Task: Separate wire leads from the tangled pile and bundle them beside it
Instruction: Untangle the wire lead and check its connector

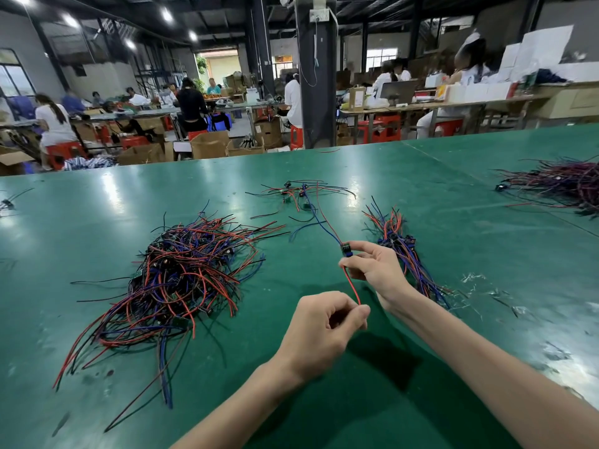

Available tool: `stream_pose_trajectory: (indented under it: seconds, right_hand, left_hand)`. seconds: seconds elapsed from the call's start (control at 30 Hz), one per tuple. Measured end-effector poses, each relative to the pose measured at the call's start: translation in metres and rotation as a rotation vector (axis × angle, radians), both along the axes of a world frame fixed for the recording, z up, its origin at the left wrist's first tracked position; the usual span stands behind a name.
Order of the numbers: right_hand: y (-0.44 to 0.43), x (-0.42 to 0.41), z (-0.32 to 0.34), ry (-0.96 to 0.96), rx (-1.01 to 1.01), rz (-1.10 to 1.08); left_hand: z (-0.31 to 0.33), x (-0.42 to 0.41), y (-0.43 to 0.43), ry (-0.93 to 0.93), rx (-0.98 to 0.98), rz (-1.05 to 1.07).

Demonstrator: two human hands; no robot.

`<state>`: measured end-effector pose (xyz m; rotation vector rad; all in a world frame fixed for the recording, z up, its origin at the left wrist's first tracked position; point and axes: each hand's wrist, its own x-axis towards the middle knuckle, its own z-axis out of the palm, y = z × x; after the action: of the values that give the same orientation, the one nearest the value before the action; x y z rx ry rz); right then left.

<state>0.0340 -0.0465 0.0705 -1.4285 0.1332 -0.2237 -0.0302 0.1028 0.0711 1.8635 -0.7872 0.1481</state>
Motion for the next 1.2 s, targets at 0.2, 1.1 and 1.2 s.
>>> stream_pose_trajectory:
  seconds: [0.2, 1.1, 1.2]
  right_hand:
    - [0.001, 0.0, 0.0, 0.001, 0.003, -0.009]
    - [0.026, -0.014, 0.0, -0.053, 0.003, 0.198]
    - [0.026, -0.015, -0.001, -0.026, 0.014, 0.194]
  left_hand:
    - [-0.001, 0.005, 0.004, -0.09, 0.02, 0.0]
    - [0.0, 0.041, 0.021, 0.79, -0.291, 0.07]
    - [0.0, 0.043, 0.02, 0.808, -0.3, 0.049]
